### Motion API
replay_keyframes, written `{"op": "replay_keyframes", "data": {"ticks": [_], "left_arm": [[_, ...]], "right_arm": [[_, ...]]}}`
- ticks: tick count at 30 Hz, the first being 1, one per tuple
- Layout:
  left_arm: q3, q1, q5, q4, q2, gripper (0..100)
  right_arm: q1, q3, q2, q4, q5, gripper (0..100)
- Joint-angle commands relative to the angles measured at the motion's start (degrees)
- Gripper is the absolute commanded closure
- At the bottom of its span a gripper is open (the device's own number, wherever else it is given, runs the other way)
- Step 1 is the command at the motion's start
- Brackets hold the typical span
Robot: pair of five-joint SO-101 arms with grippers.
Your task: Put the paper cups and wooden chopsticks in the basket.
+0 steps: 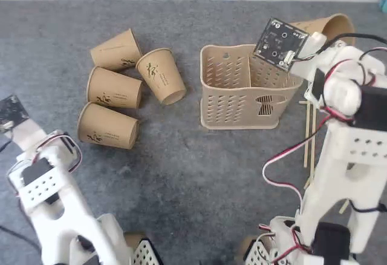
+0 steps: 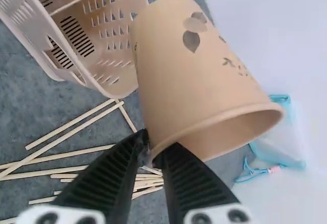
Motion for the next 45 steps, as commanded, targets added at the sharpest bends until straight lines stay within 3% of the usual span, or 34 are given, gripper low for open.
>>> {"op": "replay_keyframes", "data": {"ticks": [1,18,27,40,42,45], "left_arm": [[-0.4,1.41,-0.53,0.0,-1.93,83],[-0.4,1.41,-0.53,0.0,-1.93,83],[-0.4,1.41,-0.53,0.0,-1.93,83],[-0.4,1.41,-0.53,0.0,-1.93,83],[-0.4,1.41,-0.53,0.0,-1.93,83],[-0.4,1.49,-0.62,0.0,-1.93,83]], "right_arm": [[0.31,-2.64,1.89,0.22,1.05,99.1],[-0.4,-2.73,0.22,0.4,1.23,99.1],[-2.51,-2.55,-1.71,5.58,5.45,99.1],[-1.27,-2.46,4.09,5.32,5.45,98.7],[-0.92,-2.46,4.53,5.49,5.45,95.4],[-0.13,-2.73,4.44,5.49,1.93,82.4]]}}
